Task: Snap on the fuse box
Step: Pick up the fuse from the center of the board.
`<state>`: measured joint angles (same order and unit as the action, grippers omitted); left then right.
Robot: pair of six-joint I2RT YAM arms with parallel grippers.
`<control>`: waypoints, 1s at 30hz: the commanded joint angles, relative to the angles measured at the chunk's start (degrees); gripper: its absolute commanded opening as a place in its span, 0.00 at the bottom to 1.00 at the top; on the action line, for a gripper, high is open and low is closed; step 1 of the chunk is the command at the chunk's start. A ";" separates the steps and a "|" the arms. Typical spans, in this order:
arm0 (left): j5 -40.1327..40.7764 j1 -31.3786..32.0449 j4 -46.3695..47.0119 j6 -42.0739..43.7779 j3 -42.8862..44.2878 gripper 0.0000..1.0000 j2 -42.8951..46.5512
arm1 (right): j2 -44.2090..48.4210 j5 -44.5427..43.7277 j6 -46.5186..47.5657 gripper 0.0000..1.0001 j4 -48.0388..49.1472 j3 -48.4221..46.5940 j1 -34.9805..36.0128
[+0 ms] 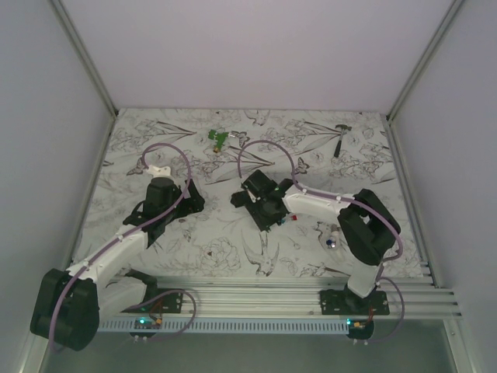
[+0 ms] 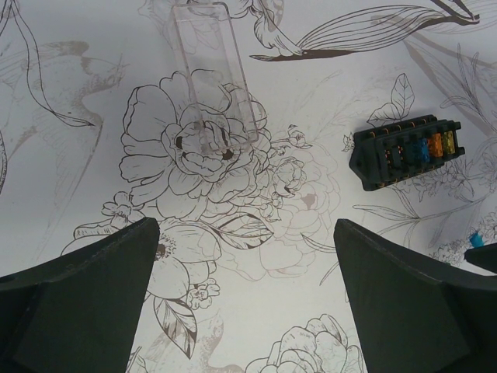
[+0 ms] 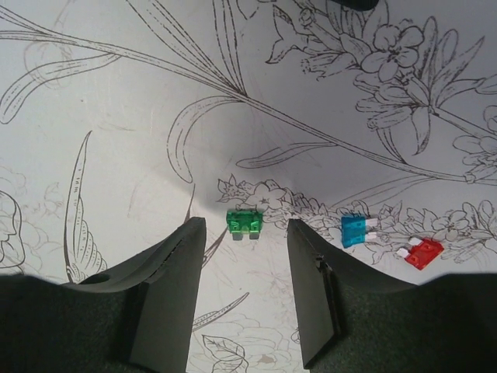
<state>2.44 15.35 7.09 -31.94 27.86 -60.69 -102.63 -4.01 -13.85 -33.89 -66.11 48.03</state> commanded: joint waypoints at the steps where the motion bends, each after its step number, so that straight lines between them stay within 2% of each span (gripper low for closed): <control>1: -0.88 -0.40 -0.93 -0.27 -0.44 1.00 1.01 | -1.87 -1.49 -1.42 0.52 -0.28 -2.89 1.13; 14: -1.38 -0.33 -0.85 -0.40 0.17 1.00 -0.16 | -4.21 -4.66 -4.12 0.44 -2.29 -4.38 2.33; 30: -1.70 -0.33 -0.92 -0.49 0.27 1.00 -0.38 | -3.94 -2.94 -5.17 0.43 -2.27 -2.75 2.33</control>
<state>1.37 15.35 7.07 -31.99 27.86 -60.75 -106.56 -7.38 -17.41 -35.66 -68.77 49.87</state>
